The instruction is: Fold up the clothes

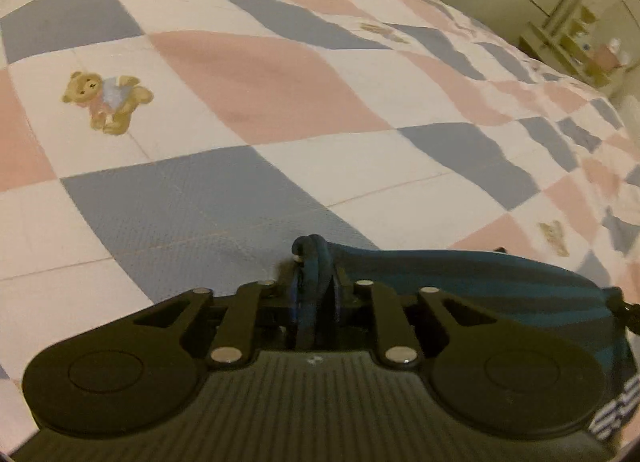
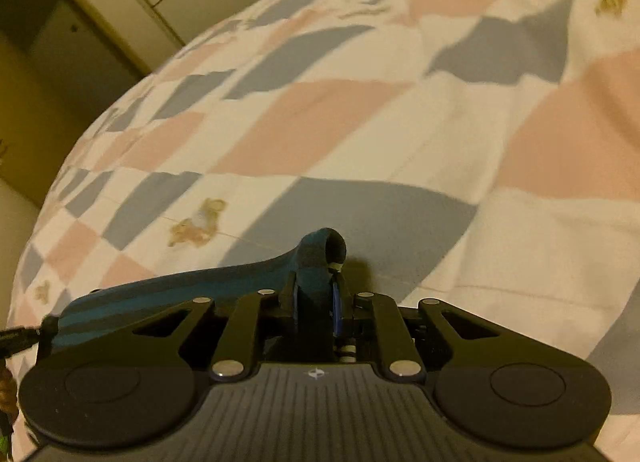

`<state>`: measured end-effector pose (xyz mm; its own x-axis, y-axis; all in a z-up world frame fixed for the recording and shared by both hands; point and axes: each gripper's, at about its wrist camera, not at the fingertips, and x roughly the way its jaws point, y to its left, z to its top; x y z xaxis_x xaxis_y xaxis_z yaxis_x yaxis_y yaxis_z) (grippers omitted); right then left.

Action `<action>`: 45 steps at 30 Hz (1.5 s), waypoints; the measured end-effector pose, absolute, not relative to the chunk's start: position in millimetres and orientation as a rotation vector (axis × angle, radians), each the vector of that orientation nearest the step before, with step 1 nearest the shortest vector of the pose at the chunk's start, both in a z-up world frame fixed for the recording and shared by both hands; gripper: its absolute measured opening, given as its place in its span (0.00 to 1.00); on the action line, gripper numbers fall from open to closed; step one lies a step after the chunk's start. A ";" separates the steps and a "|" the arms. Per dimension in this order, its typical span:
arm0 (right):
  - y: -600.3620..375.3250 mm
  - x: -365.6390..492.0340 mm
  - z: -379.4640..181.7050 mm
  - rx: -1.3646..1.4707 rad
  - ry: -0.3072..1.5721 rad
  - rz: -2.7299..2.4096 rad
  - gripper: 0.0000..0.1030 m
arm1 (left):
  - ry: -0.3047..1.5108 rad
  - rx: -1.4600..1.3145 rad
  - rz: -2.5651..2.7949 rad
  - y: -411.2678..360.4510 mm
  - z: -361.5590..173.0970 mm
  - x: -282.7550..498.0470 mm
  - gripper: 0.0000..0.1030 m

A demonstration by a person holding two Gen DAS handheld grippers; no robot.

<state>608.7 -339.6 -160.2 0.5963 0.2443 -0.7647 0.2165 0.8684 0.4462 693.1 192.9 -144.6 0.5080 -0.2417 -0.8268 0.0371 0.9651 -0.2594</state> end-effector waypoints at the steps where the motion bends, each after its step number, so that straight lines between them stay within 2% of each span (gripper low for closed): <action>1: -338.9 609.1 -164.9 0.549 0.948 0.005 0.24 | 1.028 -0.223 -0.147 194.7 -142.9 691.5 0.37; 2: -339.2 609.9 -164.9 0.560 0.956 -0.003 0.32 | 1.030 -0.227 -0.124 196.4 -141.1 689.8 0.43; 3: -340.8 608.8 -162.4 0.568 0.952 -0.021 0.46 | 1.030 -0.236 -0.104 198.9 -138.6 687.5 0.45; 4: -343.2 604.8 -156.6 0.569 0.941 -0.028 0.53 | 1.022 -0.268 -0.102 205.2 -132.4 681.8 0.45; 6: -349.2 592.4 -143.9 0.568 0.924 -0.038 0.61 | 1.003 -0.320 -0.097 218.8 -117.9 663.8 0.46; 7: -352.8 584.1 -137.2 0.567 0.917 -0.041 0.62 | 1.004 -0.341 -0.091 225.0 -111.5 650.5 0.47; 11: -367.3 524.2 -119.6 0.639 0.930 -0.029 0.62 | 1.027 -0.440 -0.080 249.0 -94.2 588.4 0.48; 13: -368.8 493.7 -117.1 0.685 0.950 -0.013 0.62 | 1.060 -0.508 -0.078 255.4 -94.5 556.5 0.54; 16: -358.9 459.5 -122.9 0.753 0.980 0.020 0.62 | 1.098 -0.638 -0.079 259.4 -107.7 518.9 0.60; 20: -340.5 441.7 -135.6 0.822 0.967 0.046 0.62 | 1.083 -0.815 -0.050 259.9 -131.4 503.1 0.60; 21: -336.8 443.2 -138.7 0.820 0.961 0.037 0.63 | 1.083 -0.811 -0.044 257.5 -135.8 505.3 0.56; 23: -331.1 446.6 -144.7 0.819 0.956 0.015 0.61 | 1.073 -0.749 -0.067 247.2 -138.3 513.3 0.27; 24: -329.8 448.5 -147.1 0.818 0.960 0.006 0.29 | 1.065 -0.707 -0.085 241.4 -137.3 517.5 0.11; 25: -329.2 449.5 -145.4 0.804 0.962 0.002 0.18 | 1.053 -0.653 -0.100 236.5 -131.9 520.4 0.09; 28: -329.8 450.9 -124.6 0.743 0.926 0.043 0.10 | 0.995 -0.592 -0.136 241.9 -118.2 518.6 0.08; 30: -342.5 452.0 -114.4 0.754 0.893 0.059 0.09 | 1.010 -0.561 -0.116 253.0 -124.4 517.9 0.08; 31: -350.6 452.5 -113.6 0.766 0.880 0.049 0.08 | 1.045 -0.536 -0.118 254.0 -133.0 519.4 0.09; 35: -357.1 462.9 -160.3 0.712 1.077 -0.019 0.08 | 1.135 -0.321 -0.135 232.1 -147.6 523.3 0.11; 36: -356.3 462.7 -166.0 0.722 1.096 -0.026 0.09 | 1.130 -0.286 -0.127 228.2 -145.4 522.8 0.17; 37: -358.6 459.2 -165.6 0.762 1.085 -0.046 0.11 | 1.126 -0.298 -0.105 230.8 -143.0 521.3 0.27; 39: -360.7 452.6 -160.2 0.791 1.074 -0.081 0.16 | 1.121 -0.318 -0.057 239.6 -134.3 516.4 0.34; 40: -360.2 449.9 -155.2 0.775 1.075 -0.095 0.29 | 1.100 -0.293 -0.050 237.9 -125.5 511.4 0.34; 42: -355.3 445.5 -138.4 0.686 1.062 -0.134 0.42 | 1.055 -0.241 -0.037 233.6 -107.3 501.5 0.30; 43: -349.4 444.9 -127.7 0.624 1.040 -0.143 0.42 | 1.012 -0.202 -0.031 226.6 -96.2 496.6 0.26; 45: -333.6 443.8 -109.0 0.500 0.959 -0.146 0.40 | 0.937 -0.177 -0.016 215.2 -79.7 491.7 0.28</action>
<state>443.8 -333.6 -109.0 0.5744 0.0980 -0.8127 0.3359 0.8772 0.3431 491.7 215.2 -79.7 0.5934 -0.0905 -0.7998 -0.0628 0.9854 -0.1580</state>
